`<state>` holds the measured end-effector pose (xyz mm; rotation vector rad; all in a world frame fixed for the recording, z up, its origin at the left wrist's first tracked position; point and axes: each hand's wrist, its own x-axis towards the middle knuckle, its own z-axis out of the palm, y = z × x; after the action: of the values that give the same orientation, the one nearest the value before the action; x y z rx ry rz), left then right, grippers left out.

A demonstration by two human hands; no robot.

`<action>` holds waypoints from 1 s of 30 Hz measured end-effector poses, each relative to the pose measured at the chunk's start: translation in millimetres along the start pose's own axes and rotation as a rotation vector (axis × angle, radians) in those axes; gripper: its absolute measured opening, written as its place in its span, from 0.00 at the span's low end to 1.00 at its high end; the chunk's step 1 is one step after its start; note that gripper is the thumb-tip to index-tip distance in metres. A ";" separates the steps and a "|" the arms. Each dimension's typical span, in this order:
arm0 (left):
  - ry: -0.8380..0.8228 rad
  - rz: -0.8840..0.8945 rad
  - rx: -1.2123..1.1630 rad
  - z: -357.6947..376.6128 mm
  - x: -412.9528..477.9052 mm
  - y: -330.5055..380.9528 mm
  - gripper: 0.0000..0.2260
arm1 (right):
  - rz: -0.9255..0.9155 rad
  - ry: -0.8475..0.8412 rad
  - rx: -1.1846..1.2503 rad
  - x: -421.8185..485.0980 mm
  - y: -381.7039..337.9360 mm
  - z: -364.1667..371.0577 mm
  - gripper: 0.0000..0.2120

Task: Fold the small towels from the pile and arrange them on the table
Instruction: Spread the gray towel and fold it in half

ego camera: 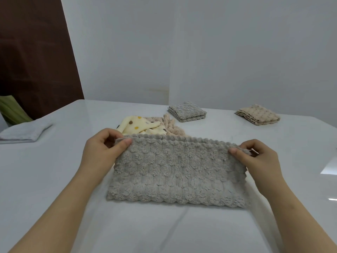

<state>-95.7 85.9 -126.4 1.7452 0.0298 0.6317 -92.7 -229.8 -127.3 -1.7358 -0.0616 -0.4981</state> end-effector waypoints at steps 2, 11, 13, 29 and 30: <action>0.014 0.017 -0.046 -0.8 -0.9 5.8 0.11 | -0.015 0.020 0.059 -0.1 -4.5 -1.9 0.12; 0.043 -0.150 -0.259 -1.3 0.9 19.2 0.11 | -0.081 0.060 0.123 -2.2 -17.0 -0.3 0.11; 0.016 -0.209 -0.302 -2.3 0.5 21.8 0.09 | -0.071 0.064 0.113 -2.5 -18.9 0.5 0.11; -0.367 -0.379 0.176 14.8 -8.8 -5.8 0.10 | 0.394 -0.084 -0.245 3.0 9.6 -0.9 0.16; -0.359 -0.312 0.260 15.8 -9.8 -6.8 0.08 | 0.384 -0.116 -0.362 1.9 9.5 -1.4 0.21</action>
<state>-95.2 70.2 -138.6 2.0297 0.1371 0.0837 -88.4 -233.7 -135.1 -2.0675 0.2912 -0.1282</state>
